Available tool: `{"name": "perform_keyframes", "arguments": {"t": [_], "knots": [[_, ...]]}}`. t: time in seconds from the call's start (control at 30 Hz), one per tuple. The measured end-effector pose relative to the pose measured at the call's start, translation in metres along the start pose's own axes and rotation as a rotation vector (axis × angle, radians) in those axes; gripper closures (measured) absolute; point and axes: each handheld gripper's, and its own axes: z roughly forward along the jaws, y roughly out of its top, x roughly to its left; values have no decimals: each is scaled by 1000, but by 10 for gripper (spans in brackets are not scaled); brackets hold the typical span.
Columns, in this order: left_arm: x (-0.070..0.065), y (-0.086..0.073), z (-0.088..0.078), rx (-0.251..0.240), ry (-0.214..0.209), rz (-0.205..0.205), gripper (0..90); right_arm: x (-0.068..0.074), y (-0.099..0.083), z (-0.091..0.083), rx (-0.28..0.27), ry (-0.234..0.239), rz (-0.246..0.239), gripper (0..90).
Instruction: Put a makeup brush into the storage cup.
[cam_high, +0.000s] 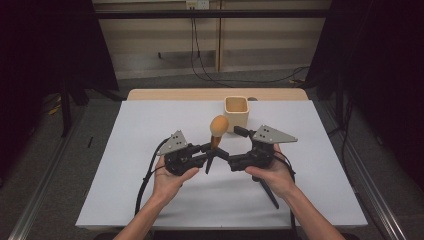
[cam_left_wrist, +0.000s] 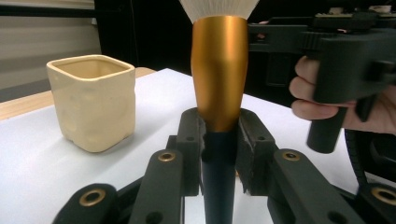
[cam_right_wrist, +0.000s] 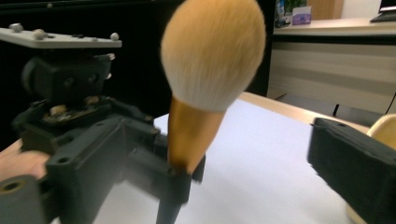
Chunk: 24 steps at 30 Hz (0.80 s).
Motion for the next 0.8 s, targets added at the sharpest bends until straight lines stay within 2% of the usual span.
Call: {"name": "perform_keyframes", "arguments": {"t": [0.2, 0.4, 0.6, 0.8], "knots": [[0, 0, 0, -9, -3, 3, 733, 3, 0, 14, 12, 10, 15, 132], [-2, -1, 2, -7, -14, 12, 732, -1, -2, 15, 12, 3, 33, 281], [-1, -2, 4, 0, -18, 12, 732, -1, -3, 16, 36, 33, 51, 412], [-2, -2, 4, -1, -25, 13, 732, -3, -5, 17, 52, 86, 76, 523]]}}
